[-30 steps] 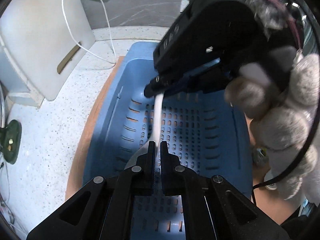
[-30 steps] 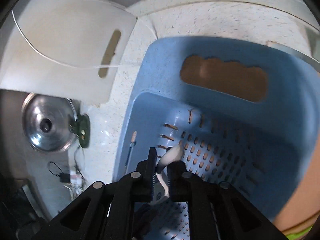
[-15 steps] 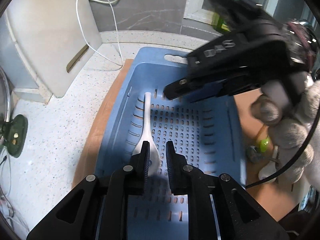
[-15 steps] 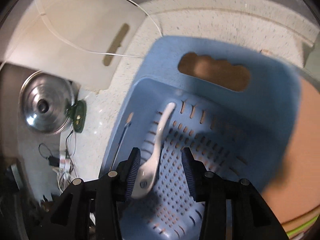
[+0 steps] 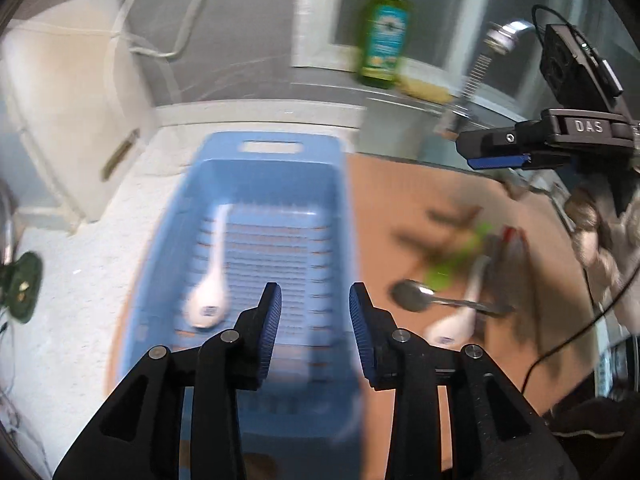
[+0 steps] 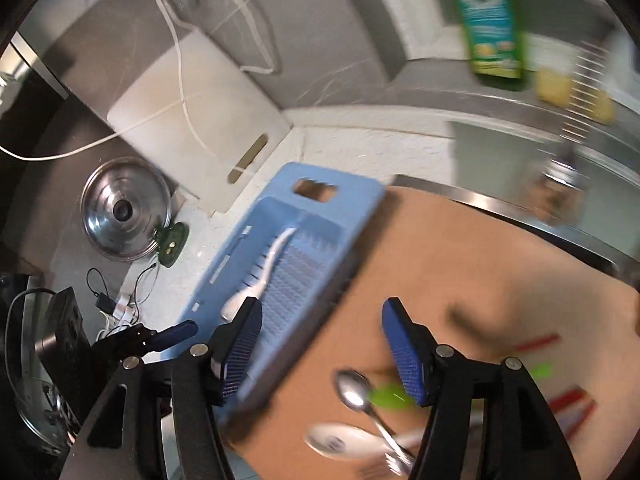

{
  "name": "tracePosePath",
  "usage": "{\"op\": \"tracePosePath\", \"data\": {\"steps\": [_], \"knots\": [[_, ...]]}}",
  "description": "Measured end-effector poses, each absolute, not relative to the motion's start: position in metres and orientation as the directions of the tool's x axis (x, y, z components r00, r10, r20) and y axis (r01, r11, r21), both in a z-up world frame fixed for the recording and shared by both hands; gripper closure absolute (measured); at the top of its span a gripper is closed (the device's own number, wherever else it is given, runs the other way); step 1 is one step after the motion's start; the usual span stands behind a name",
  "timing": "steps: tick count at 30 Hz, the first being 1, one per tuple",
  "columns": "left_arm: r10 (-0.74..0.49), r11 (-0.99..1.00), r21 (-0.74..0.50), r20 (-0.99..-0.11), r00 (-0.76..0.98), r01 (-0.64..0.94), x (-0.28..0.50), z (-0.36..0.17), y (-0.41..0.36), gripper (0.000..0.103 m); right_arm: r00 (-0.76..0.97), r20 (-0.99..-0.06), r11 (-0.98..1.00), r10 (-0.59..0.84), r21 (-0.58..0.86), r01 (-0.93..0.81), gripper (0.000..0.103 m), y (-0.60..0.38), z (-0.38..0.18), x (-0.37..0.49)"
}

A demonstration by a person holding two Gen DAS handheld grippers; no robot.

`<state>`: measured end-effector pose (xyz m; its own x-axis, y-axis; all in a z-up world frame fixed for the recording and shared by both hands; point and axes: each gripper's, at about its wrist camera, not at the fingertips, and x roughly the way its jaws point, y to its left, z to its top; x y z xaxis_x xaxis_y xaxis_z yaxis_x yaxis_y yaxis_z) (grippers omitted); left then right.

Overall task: Organize utensils
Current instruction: 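Move the right tool back over the utensil pile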

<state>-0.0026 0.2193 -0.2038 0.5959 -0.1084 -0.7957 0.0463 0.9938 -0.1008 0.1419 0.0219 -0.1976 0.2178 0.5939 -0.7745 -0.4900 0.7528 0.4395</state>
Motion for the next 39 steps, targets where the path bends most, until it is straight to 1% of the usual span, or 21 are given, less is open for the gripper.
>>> {"op": "tracePosePath", "data": {"steps": [4,7,10,14,21,23,24,26,27,32,33,34,35,39], "knots": [[-0.163,0.982,-0.075,-0.804,0.572,0.174,-0.004,-0.201,0.176,0.069,0.253,-0.777,0.786,0.577,0.444,-0.43,0.044,-0.035,-0.2,0.133],[-0.226,0.963,-0.102,-0.809,0.543,0.249,-0.005,-0.203,0.152,0.069,0.265,-0.777,0.801,0.571,0.456,-0.387,0.044,-0.074,-0.206,0.123],[-0.244,0.951,-0.102,-0.826,0.509,0.292,-0.004,-0.211,0.135,0.069,0.26,-0.781,0.809,0.568,0.472,-0.35,0.04,-0.1,-0.214,0.113],[-0.237,0.945,-0.087,-0.847,0.475,0.315,0.001,-0.219,0.121,0.069,0.263,-0.802,0.833,0.536,0.451,-0.321,0.04,-0.115,-0.22,0.1],[-0.183,0.939,-0.021,-0.874,0.449,0.342,0.025,-0.225,0.12,0.069,0.222,-0.787,0.813,0.576,0.524,-0.253,0.04,-0.127,-0.235,0.09],[-0.189,0.932,-0.025,-0.885,0.425,0.362,0.036,-0.23,0.121,0.069,0.199,-0.78,0.801,0.593,0.548,-0.24,0.04,-0.125,-0.24,0.086],[-0.196,0.932,-0.038,-0.89,0.412,0.361,0.041,-0.232,0.122,0.069,0.184,-0.774,0.792,0.606,0.564,-0.232,0.041,-0.124,-0.244,0.084],[-0.206,0.931,-0.058,-0.899,0.387,0.359,0.053,-0.237,0.123,0.069,0.16,-0.768,0.78,0.621,0.584,-0.225,0.051,-0.119,-0.249,0.08],[-0.21,0.931,-0.066,-0.902,0.378,0.36,0.058,-0.239,0.123,0.069,0.147,-0.767,0.776,0.625,0.589,-0.225,0.053,-0.116,-0.252,0.076],[-0.196,0.933,-0.075,-0.926,0.322,0.352,0.084,-0.25,0.118,0.07,0.059,-0.763,0.753,0.643,0.617,-0.229,0.073,-0.093,-0.271,0.061],[-0.195,0.93,-0.074,-0.93,0.312,0.36,0.087,-0.252,0.116,0.071,0.042,-0.762,0.749,0.646,0.622,-0.229,0.073,-0.087,-0.275,0.058],[-0.189,0.927,-0.068,-0.934,0.304,0.37,0.089,-0.254,0.114,0.077,0.03,-0.76,0.745,0.649,0.626,-0.231,0.074,-0.083,-0.278,0.056],[-0.184,0.924,-0.063,-0.938,0.294,0.377,0.091,-0.256,0.112,0.079,0.016,-0.76,0.741,0.65,0.629,-0.235,0.076,-0.077,-0.282,0.054],[-0.226,0.906,-0.108,-0.941,0.253,0.408,0.086,-0.259,0.106,0.079,-0.017,-0.752,0.733,0.659,0.647,-0.209,0.077,-0.066,-0.296,0.053]]}}
